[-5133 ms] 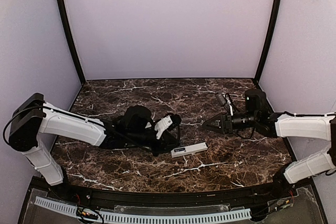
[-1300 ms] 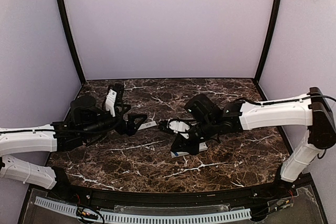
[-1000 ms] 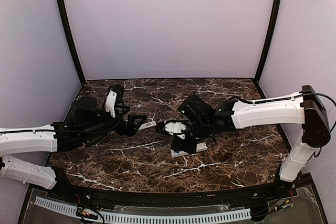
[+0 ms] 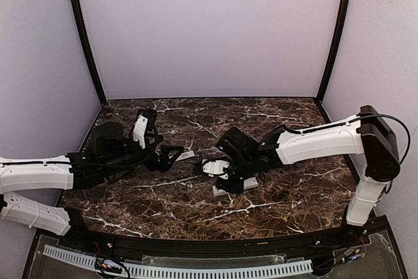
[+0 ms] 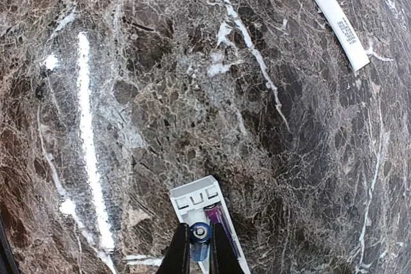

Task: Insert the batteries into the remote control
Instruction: Place the battery in the battery compartment.

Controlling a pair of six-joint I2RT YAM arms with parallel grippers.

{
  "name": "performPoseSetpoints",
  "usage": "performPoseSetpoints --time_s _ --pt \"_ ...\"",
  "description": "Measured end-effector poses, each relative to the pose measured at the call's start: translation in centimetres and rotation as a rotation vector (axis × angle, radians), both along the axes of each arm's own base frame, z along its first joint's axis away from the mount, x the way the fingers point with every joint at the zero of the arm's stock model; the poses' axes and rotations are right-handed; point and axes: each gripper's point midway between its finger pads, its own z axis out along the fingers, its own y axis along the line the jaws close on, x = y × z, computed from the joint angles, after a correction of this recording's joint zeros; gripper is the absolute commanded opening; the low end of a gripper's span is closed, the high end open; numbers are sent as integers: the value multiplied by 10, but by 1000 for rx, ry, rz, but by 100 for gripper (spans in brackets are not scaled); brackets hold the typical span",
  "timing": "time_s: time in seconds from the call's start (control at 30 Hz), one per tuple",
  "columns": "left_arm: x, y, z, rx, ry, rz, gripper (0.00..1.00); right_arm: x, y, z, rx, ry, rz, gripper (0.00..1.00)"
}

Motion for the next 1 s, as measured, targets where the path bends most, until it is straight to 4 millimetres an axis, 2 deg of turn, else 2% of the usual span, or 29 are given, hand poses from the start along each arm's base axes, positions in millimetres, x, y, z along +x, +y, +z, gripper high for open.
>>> performPoseSetpoints --time_s 1.0 --pt "1 -5 -9 13 18 -17 99 12 -5 -6 -45 -68 -20 0"
